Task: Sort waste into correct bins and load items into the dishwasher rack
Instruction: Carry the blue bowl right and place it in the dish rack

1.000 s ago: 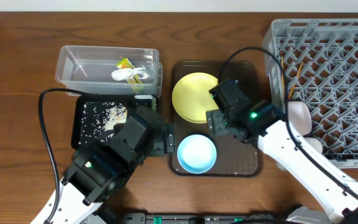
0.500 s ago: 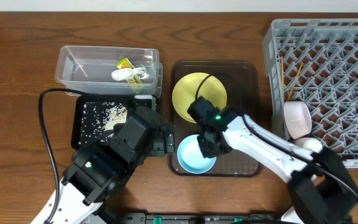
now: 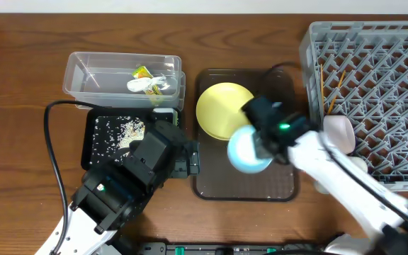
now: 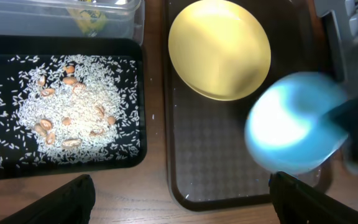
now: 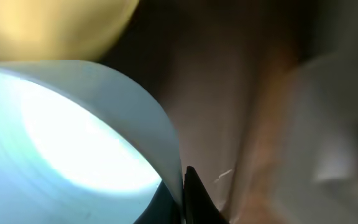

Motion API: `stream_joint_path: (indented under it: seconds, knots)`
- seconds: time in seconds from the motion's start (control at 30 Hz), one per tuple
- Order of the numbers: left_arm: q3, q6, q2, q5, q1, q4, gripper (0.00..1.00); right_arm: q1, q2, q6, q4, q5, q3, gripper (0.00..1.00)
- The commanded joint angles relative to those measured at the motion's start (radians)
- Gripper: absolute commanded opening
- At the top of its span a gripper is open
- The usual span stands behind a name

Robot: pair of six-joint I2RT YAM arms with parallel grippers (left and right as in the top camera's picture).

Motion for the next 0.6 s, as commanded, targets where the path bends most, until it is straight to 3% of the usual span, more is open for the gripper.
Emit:
stream_joint_path:
  seconds: [0.0,0.17,0.37,0.57]
  knots:
    - [0.011,0.006,-0.005,-0.016,0.004,-0.002,0.92,-0.096,-0.121,-0.005,0.080,0.373,0.039,0.01]
    - [0.011,0.006,-0.005,-0.016,0.004,-0.002,0.91,-0.238,-0.175,-0.057,0.292,0.590,0.039,0.01]
    - [0.011,0.006,-0.005,-0.016,0.004,-0.002,0.91,-0.408,-0.099,-0.257,0.485,0.617,0.039,0.01]
    - [0.011,0.006,-0.005,-0.016,0.004,-0.002,0.91,-0.528,0.055,-0.321,0.558,0.690,0.039,0.01]
